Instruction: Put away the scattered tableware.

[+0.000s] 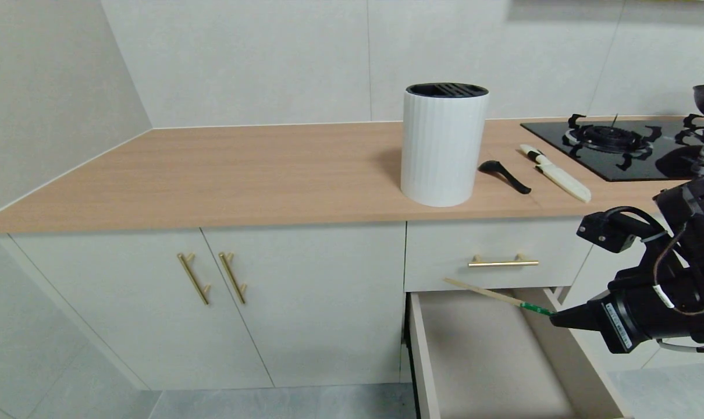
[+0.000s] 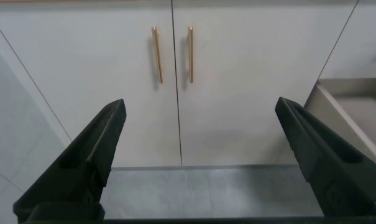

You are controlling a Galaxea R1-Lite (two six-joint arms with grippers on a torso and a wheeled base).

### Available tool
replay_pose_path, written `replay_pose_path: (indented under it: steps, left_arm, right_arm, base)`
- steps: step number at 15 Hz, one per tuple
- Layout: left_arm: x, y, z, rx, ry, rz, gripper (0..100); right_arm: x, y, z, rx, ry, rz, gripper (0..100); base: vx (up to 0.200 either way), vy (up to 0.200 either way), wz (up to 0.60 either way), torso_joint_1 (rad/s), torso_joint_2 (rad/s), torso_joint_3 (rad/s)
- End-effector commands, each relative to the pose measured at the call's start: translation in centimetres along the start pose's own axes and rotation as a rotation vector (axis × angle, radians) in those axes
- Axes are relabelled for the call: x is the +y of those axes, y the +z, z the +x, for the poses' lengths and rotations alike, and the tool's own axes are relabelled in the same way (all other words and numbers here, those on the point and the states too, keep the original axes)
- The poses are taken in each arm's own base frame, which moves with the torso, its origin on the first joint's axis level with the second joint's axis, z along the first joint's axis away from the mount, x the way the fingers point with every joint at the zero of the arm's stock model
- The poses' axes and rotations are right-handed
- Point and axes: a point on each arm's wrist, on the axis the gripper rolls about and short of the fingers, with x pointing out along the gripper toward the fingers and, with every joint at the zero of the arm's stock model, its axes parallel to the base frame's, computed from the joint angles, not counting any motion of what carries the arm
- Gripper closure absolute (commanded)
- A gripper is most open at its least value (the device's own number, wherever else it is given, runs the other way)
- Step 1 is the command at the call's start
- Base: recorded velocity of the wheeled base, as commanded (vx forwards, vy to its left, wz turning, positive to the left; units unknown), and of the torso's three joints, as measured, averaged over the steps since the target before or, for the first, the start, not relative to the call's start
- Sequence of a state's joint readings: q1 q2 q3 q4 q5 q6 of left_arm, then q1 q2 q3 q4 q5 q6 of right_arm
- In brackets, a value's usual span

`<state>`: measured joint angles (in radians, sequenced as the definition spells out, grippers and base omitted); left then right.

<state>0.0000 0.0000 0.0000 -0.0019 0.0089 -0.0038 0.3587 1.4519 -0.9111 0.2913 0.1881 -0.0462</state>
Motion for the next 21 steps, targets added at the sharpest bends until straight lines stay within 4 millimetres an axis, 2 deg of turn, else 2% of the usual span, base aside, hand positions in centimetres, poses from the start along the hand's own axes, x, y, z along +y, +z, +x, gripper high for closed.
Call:
replay_pose_path:
  steps: [1,12,17,19,21]
  left_arm:
    - [0.0,0.0,0.0,-0.001,0.0,-0.001,0]
    - [0.0,0.0,0.0,-0.001,0.0,-0.001,0]
    - [0.0,0.0,0.0,-0.001,0.0,-0.001,0]
    - [0.0,0.0,0.0,-0.001,0.0,-0.001,0]
    - [0.0,0.0,0.0,-0.001,0.0,-0.001,0]
  right_arm:
    - [-0.1,0.0,0.5,0.014,0.0,0.003,100]
    - [-0.2,0.1,1.2,0.028,0.001,0.005,100]
    - [-0.3,0.1,1.4,0.034,0.0,0.008,100]
    - [-0.6,0.5,2.7,0.036,-0.009,0.014,100]
    - [-1.1,0.6,4.8,0.065,-0.052,0.019,100]
  base:
    - [0.0,0.0,0.0,-0.188,0.48,0.281]
    - [0.0,0.0,0.0,-0.148,0.45,0.297]
    - [0.0,0.0,0.0,-0.019,0.08,0.053]
    - [0.0,0.0,0.0,0.0,0.0,0.0]
    - [0.0,0.0,0.0,0.0,0.0,0.0]
